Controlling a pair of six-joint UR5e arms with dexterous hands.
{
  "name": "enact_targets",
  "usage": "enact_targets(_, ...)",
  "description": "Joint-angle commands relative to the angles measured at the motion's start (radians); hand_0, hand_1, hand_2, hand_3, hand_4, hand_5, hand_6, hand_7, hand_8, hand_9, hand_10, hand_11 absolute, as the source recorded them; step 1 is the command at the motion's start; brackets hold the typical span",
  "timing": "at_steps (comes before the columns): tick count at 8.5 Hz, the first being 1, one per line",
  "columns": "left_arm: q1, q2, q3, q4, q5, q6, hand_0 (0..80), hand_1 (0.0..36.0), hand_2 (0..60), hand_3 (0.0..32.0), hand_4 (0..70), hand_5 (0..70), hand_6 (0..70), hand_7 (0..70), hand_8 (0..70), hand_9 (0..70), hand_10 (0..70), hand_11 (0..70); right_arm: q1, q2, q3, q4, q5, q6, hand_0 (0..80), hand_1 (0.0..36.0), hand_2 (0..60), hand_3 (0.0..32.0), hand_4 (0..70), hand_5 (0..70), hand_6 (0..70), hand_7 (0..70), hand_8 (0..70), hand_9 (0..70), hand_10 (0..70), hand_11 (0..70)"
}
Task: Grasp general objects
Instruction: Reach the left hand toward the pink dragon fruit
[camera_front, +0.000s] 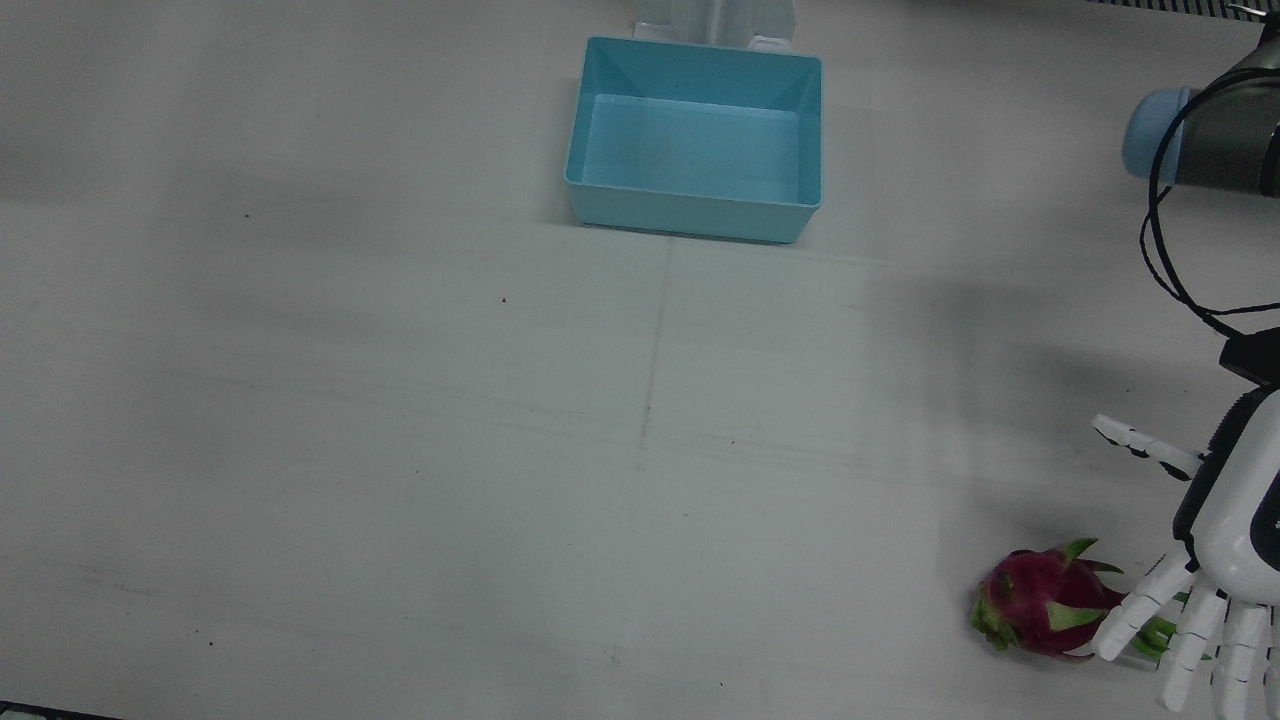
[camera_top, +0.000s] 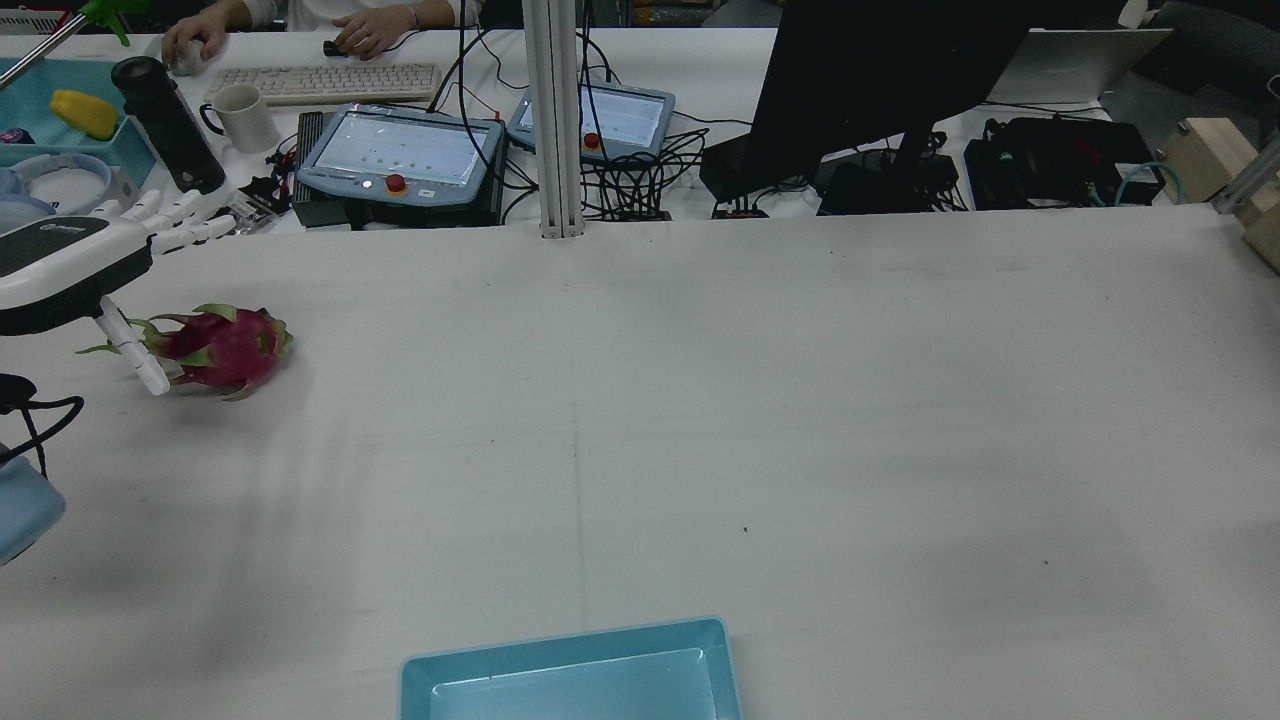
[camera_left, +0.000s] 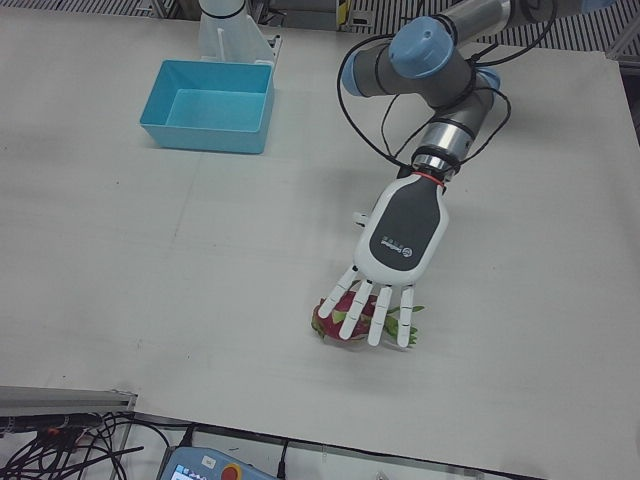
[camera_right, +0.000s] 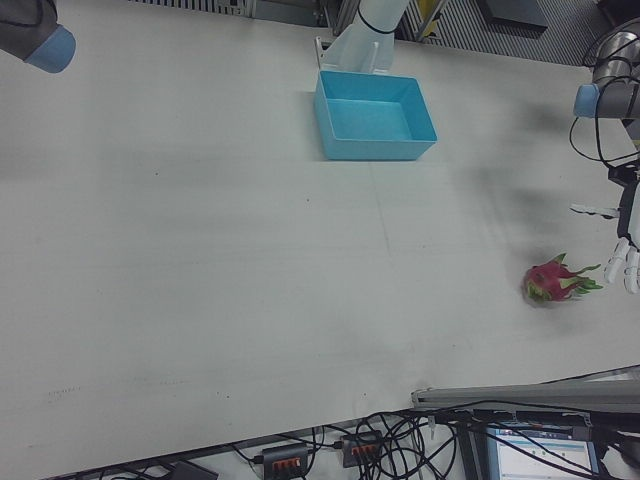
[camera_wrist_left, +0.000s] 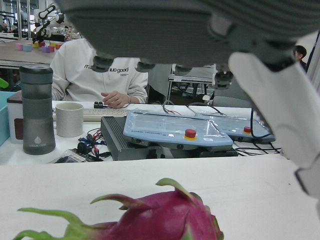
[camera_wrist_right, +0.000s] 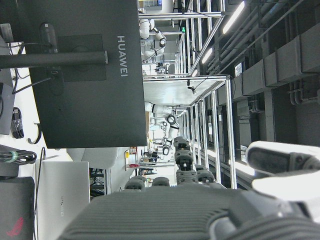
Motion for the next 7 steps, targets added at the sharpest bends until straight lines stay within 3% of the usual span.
enact_targets(1, 0.02, -0.023, 0.164, -0.077, -0.018, 0.0, 56.9, 22.1, 1.9, 22.4, 0.0, 0.0, 0.0, 0.2, 0.0, 0.0, 3.0, 7.2, -0.001, 0.0, 0.0, 0.0, 0.0, 0.0, 0.0, 0.0, 0.0, 0.0, 0.0, 0.0, 0.0, 0.0, 0.0, 0.0, 0.0, 0.0)
enact_targets(2, 0.02, -0.031, 0.234, -0.118, -0.015, -0.007, 56.8, 21.8, 1.7, 23.0, 0.0, 0.0, 0.0, 0.3, 0.0, 0.0, 3.2, 7.4, -0.001, 0.0, 0.0, 0.0, 0.0, 0.0, 0.0, 0.0, 0.0, 0.0, 0.0, 0.0, 0.0, 0.0, 0.0, 0.0, 0.0, 0.0)
enact_targets(3, 0.02, -0.041, 0.255, -0.121, -0.015, -0.005, 56.4, 21.2, 0.4, 23.6, 0.0, 0.0, 0.0, 0.3, 0.0, 0.0, 4.2, 8.8, -0.001, 0.0, 0.0, 0.0, 0.0, 0.0, 0.0, 0.0, 0.0, 0.0, 0.0, 0.0, 0.0, 0.0, 0.0, 0.0, 0.0, 0.0)
enact_targets(4, 0.018, -0.04, 0.255, -0.121, -0.015, -0.007, 56.5, 21.2, 0.4, 25.8, 0.0, 0.0, 0.0, 1.3, 0.0, 0.0, 5.5, 10.7, -0.001, 0.0, 0.0, 0.0, 0.0, 0.0, 0.0, 0.0, 0.0, 0.0, 0.0, 0.0, 0.0, 0.0, 0.0, 0.0, 0.0, 0.0)
enact_targets(5, 0.018, -0.043, 0.256, -0.126, -0.012, -0.016, 56.6, 20.6, 0.0, 30.8, 0.0, 0.0, 0.0, 2.0, 0.0, 0.0, 8.0, 14.3, -0.001, 0.0, 0.0, 0.0, 0.0, 0.0, 0.0, 0.0, 0.0, 0.0, 0.0, 0.0, 0.0, 0.0, 0.0, 0.0, 0.0, 0.0)
enact_targets(6, 0.02, -0.035, 0.267, -0.162, -0.012, -0.071, 56.1, 20.3, 0.0, 27.2, 0.0, 0.0, 0.0, 2.7, 0.0, 0.0, 7.1, 13.0, -0.001, 0.0, 0.0, 0.0, 0.0, 0.0, 0.0, 0.0, 0.0, 0.0, 0.0, 0.0, 0.0, 0.0, 0.0, 0.0, 0.0, 0.0)
enact_targets(7, 0.02, -0.041, 0.307, -0.189, -0.012, -0.083, 56.6, 20.8, 0.0, 26.6, 0.0, 0.0, 0.0, 2.9, 0.0, 0.0, 6.7, 12.5, -0.001, 0.0, 0.0, 0.0, 0.0, 0.0, 0.0, 0.0, 0.0, 0.0, 0.0, 0.0, 0.0, 0.0, 0.0, 0.0, 0.0, 0.0)
